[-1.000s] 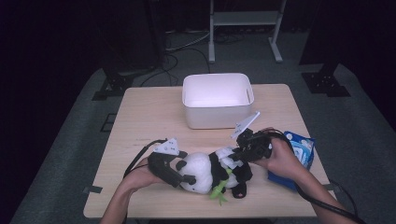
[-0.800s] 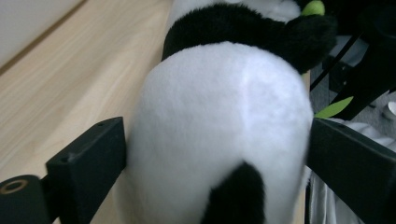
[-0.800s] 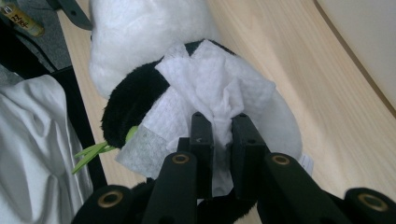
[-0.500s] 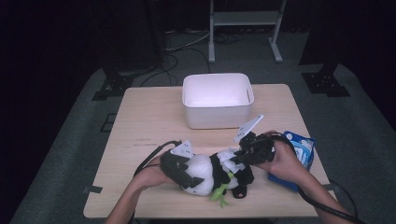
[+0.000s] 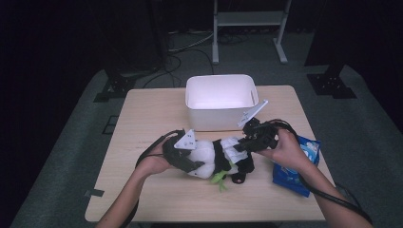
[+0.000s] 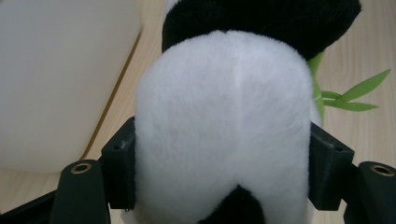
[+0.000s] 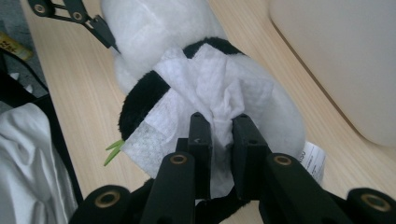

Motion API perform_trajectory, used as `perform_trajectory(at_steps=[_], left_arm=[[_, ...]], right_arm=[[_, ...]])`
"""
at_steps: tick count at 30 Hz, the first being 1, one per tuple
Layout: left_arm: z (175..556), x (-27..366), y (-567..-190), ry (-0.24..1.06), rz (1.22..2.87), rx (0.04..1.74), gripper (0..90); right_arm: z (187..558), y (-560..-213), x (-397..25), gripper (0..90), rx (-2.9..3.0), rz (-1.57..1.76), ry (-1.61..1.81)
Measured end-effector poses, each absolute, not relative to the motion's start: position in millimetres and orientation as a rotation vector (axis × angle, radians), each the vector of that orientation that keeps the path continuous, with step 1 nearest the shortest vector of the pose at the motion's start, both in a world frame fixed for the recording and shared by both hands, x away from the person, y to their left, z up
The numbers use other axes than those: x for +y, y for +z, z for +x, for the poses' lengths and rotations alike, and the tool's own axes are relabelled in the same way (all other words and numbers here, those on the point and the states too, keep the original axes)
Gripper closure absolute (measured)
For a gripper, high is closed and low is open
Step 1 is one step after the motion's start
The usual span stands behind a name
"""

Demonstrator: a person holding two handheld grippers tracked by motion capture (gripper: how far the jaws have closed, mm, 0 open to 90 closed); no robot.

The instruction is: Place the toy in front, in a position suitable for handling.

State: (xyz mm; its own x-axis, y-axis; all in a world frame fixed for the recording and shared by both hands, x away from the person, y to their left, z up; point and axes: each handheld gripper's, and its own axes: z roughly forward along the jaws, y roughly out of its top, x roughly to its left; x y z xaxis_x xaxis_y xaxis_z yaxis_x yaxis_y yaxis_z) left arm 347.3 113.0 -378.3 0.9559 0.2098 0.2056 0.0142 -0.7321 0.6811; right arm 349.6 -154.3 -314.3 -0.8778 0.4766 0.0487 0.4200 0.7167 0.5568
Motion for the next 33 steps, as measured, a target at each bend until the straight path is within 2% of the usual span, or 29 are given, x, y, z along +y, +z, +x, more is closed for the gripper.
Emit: perform_trajectory(at_steps=[7,11,14,17,26,33], left_arm=[[340.0,118.4,-391.6,0.331,2.33,0.156,26.9],[338.9,123.8,-394.8,0.302,2.328,0.188,23.5],[335.7,126.3,-396.5,0.254,2.297,0.217,14.2],[332.5,127.1,-396.0,0.244,2.278,0.218,11.3],[318.0,136.9,-385.8,0.14,2.224,0.258,9.5],[314.1,144.0,-382.1,0.129,2.177,0.302,9.0]], right_arm=[[366.9,-303.2,-143.7,78.2,2.787,0.767,0.944],[376.6,-316.2,-127.2,78.3,2.843,0.757,0.871],[370.8,-324.9,-123.7,79.1,2.872,0.73,0.862],[366.8,-326.6,-125.8,79.2,2.884,0.725,0.849],[339.9,-333.9,-127.7,79.7,2.933,0.644,0.825],[325.9,-338.0,-128.3,80.2,2.975,0.609,0.804]])
